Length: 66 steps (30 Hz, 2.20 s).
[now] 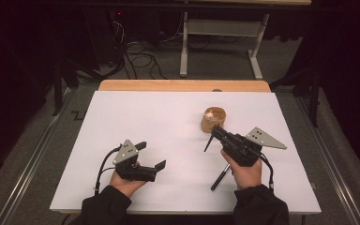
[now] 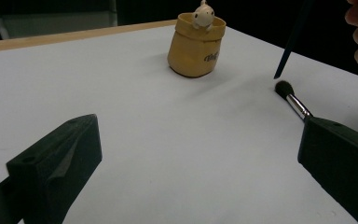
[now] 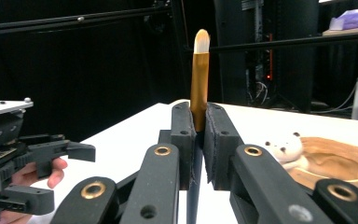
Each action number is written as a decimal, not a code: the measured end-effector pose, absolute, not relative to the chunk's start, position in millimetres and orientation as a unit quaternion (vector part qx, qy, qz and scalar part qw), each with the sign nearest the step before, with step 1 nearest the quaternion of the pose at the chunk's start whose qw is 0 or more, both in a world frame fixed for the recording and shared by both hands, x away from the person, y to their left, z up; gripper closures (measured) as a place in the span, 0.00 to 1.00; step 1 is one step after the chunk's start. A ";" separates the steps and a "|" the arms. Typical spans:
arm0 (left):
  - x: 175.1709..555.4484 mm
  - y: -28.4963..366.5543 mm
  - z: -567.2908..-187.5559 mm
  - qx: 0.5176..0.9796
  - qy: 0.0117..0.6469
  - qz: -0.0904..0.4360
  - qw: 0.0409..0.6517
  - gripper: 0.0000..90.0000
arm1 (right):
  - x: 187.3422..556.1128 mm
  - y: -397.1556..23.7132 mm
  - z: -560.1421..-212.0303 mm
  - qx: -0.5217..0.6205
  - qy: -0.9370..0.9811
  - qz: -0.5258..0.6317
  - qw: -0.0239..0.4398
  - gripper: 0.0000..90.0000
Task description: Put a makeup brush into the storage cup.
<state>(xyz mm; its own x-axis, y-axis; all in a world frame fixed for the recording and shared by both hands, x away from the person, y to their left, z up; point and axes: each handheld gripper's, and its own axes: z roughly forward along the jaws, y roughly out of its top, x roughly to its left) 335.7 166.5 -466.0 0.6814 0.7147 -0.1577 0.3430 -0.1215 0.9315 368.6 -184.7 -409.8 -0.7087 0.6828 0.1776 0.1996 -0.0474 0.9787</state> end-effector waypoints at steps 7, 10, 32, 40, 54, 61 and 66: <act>335.8 166.3 -466.0 0.729 0.363 0.168 0.556 0.01 | 371.0 -192.7 -409.3 0.341 0.661 0.637 0.204 0.94; 335.8 166.6 -465.8 0.730 0.363 0.169 0.555 0.01 | 372.3 -195.7 -409.6 0.341 0.663 0.629 0.221 0.94; 335.3 166.0 -465.1 0.731 0.361 0.174 0.553 0.01 | 379.5 -222.6 -411.1 0.368 0.648 0.607 0.275 0.94; 335.2 165.7 -465.4 0.732 0.360 0.174 0.551 0.01 | 381.1 -229.0 -410.7 0.373 0.643 0.605 0.286 0.94; 334.7 166.2 -464.8 0.733 0.355 0.174 0.554 0.01 | 393.7 -218.2 -397.8 0.370 0.649 0.593 0.301 0.94; 334.6 166.5 -463.9 0.732 0.354 0.172 0.555 0.01 | 404.8 -207.7 -389.4 0.369 0.651 0.590 0.304 0.94; 334.5 166.7 -463.8 0.731 0.355 0.172 0.557 0.01 | 413.3 -203.6 -383.8 0.374 0.649 0.589 0.303 0.94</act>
<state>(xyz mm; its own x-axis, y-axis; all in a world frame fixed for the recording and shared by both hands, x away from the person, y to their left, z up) 334.5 166.7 -463.8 0.6887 0.7106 -0.1440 0.3269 -0.1271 0.9365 413.3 -203.6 -383.8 -0.5363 0.8427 0.0483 0.1293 0.0254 0.9913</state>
